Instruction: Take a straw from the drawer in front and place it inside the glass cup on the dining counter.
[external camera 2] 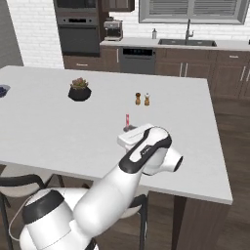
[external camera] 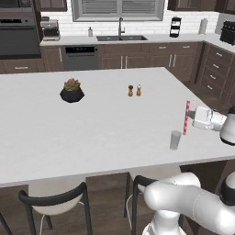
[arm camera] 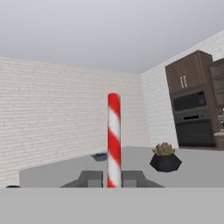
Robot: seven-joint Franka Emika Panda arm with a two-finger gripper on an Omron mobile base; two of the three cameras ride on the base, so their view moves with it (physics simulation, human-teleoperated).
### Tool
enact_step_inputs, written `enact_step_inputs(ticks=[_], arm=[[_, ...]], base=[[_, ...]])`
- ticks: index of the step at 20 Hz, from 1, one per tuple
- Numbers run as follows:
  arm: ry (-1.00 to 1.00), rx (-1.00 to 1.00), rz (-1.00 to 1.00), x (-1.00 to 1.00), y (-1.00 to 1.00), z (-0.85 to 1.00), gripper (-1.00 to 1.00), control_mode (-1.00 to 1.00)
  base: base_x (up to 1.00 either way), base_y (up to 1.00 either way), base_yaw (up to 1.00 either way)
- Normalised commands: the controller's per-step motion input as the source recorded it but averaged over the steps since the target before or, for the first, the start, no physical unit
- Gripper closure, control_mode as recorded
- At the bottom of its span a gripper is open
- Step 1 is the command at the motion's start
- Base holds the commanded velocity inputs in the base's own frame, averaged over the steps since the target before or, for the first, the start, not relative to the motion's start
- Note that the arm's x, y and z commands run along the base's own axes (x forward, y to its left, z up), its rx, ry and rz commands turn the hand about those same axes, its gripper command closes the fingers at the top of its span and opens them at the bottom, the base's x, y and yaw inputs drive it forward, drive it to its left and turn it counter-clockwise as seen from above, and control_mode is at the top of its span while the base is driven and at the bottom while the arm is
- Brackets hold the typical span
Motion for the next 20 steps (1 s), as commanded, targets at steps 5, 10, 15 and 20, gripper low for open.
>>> enact_step_inputs(ticks=[5, 10, 15, 20], arm=[[0.0, 0.0, 0.0, 0.42, 0.02, -0.11, 1.0, -1.0], [0.0, 0.0, 0.0, 0.29, 0.0, -0.16, 1.0, -1.0], [0.0, 0.0, 0.0, 0.18, 0.0, -0.27, 1.0, -1.0], [0.0, 0.0, 0.0, 0.28, 0.0, -0.24, 1.0, -1.0]], base=[[0.0, 0.0, 0.0], [0.0, 0.0, 0.0], [0.0, 0.0, 0.0], [0.0, 0.0, 0.0]])
